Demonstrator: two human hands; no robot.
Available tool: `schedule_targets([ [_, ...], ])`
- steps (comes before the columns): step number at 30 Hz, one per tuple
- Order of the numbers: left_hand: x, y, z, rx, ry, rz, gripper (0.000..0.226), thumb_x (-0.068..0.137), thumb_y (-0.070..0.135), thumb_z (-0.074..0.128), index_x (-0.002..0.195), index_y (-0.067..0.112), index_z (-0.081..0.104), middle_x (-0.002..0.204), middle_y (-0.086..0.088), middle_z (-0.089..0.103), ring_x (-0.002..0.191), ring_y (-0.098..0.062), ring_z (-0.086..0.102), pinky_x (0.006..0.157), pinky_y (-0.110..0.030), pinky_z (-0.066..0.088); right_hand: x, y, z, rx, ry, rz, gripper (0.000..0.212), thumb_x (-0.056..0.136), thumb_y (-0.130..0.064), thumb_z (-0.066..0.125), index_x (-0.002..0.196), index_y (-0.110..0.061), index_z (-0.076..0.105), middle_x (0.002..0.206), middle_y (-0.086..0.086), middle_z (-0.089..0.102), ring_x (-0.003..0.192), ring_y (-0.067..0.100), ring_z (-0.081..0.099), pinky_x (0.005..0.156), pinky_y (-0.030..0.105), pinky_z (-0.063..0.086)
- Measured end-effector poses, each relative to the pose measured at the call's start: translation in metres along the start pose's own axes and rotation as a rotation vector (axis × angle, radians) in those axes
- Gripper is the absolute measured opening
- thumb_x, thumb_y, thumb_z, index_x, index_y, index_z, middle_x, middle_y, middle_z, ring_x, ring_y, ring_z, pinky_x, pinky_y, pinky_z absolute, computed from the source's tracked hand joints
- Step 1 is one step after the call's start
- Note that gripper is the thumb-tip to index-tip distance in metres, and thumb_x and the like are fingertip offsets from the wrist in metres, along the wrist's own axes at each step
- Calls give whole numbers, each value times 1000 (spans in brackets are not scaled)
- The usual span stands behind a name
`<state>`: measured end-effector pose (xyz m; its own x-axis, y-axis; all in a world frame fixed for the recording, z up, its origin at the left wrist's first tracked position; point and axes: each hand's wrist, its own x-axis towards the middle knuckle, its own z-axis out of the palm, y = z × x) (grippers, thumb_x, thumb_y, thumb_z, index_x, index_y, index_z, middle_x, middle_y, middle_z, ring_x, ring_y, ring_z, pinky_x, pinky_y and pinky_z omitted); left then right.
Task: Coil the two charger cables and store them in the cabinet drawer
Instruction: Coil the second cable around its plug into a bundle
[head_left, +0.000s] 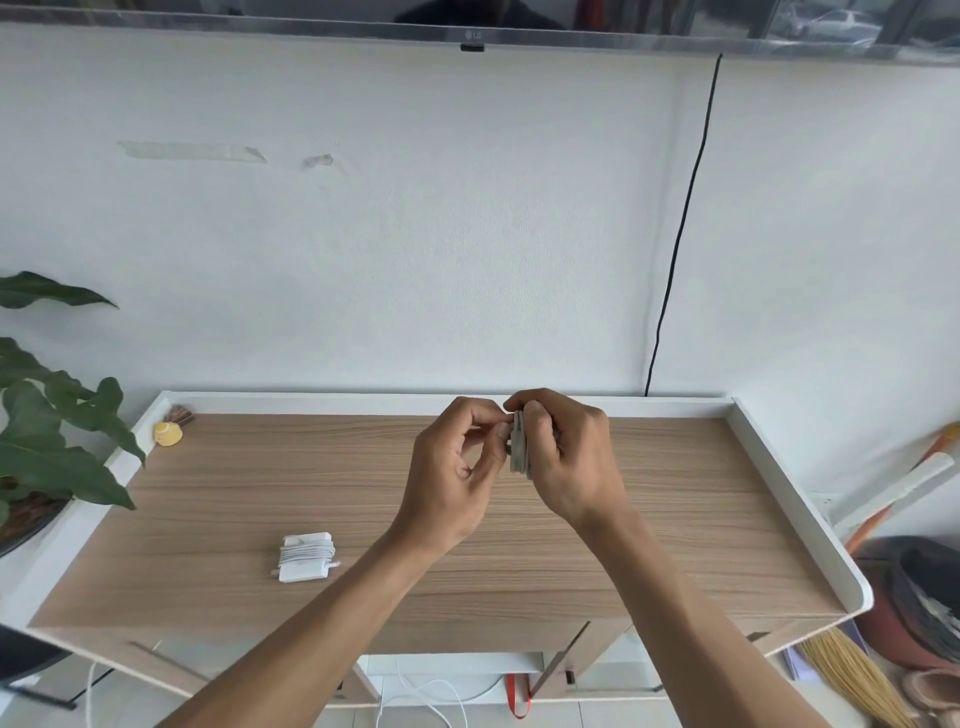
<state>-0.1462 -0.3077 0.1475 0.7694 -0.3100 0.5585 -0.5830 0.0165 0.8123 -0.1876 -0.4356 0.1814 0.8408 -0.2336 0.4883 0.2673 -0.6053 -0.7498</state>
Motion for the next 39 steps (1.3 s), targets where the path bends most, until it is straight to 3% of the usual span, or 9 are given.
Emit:
schedule_targets([
  [4, -6, -3, 4, -16, -9, -5, 13, 96, 12, 54, 99, 0, 59, 90, 0, 65, 81, -12, 65, 76, -26, 54, -3, 6, -1, -27, -43, -9, 29, 91, -12, 41, 83, -11, 69, 59, -12, 59, 54, 7, 54, 52, 10, 32],
  [11, -14, -12, 11, 52, -39, 33, 12, 98, 15, 49, 101, 6, 55, 93, -5, 63, 81, -25, 63, 71, -46, 53, -9, 13, -3, -23, -61, -12, 29, 89, -7, 42, 79, -11, 69, 61, -15, 60, 54, 6, 55, 51, 10, 33],
  [16, -15, -8, 9, 33, -58, 21, 10, 97, 8, 53, 101, 2, 59, 94, -5, 65, 84, -19, 66, 74, -38, 56, -11, 16, -5, -4, -51, -1, 30, 90, -7, 41, 79, -11, 68, 59, -9, 62, 56, 9, 58, 53, 13, 37],
  [20, -13, -3, 9, -125, -74, -182, 20, 96, 15, 57, 114, 8, 57, 102, -3, 67, 96, -14, 66, 84, -21, 51, -14, 19, -1, 42, 43, 59, 30, 92, -14, 40, 83, -13, 69, 66, -6, 65, 60, 9, 59, 53, 15, 39],
  [23, -16, 2, 14, -235, -34, -392, 43, 92, 35, 56, 130, 24, 42, 113, -6, 63, 100, -18, 66, 88, -27, 54, -13, 23, 9, 88, 169, 155, 33, 94, -25, 37, 92, -16, 69, 65, -7, 64, 57, 8, 58, 52, 18, 40],
  [26, -24, 11, 23, -415, -83, -609, 49, 87, 47, 51, 132, 29, 41, 117, -10, 62, 98, -21, 69, 81, -39, 59, -9, 24, 17, 48, 238, 104, 35, 95, -29, 33, 98, -17, 67, 82, -8, 66, 73, 6, 62, 62, 19, 45],
  [30, -20, 21, 32, -512, -78, -645, 42, 90, 51, 51, 126, 30, 59, 116, -1, 70, 105, -17, 68, 71, -29, 55, -7, 25, 26, 20, 264, 47, 39, 98, -29, 31, 108, -12, 64, 99, -4, 63, 90, 7, 60, 76, 16, 44],
  [36, -10, 17, 31, -463, 36, -598, 37, 92, 44, 51, 123, 29, 65, 114, 3, 73, 111, -13, 66, 92, -36, 52, -11, 23, 37, 36, 230, 65, 46, 100, -37, 25, 127, -11, 52, 116, -7, 52, 110, 5, 50, 94, 11, 36],
  [39, -9, 15, 31, -493, 93, -627, 28, 98, 34, 50, 119, 26, 67, 112, 1, 74, 109, -15, 68, 95, -39, 53, -12, 22, 41, 62, 210, 94, 46, 100, -39, 25, 132, -14, 48, 119, -13, 45, 115, 1, 46, 96, 7, 33],
])
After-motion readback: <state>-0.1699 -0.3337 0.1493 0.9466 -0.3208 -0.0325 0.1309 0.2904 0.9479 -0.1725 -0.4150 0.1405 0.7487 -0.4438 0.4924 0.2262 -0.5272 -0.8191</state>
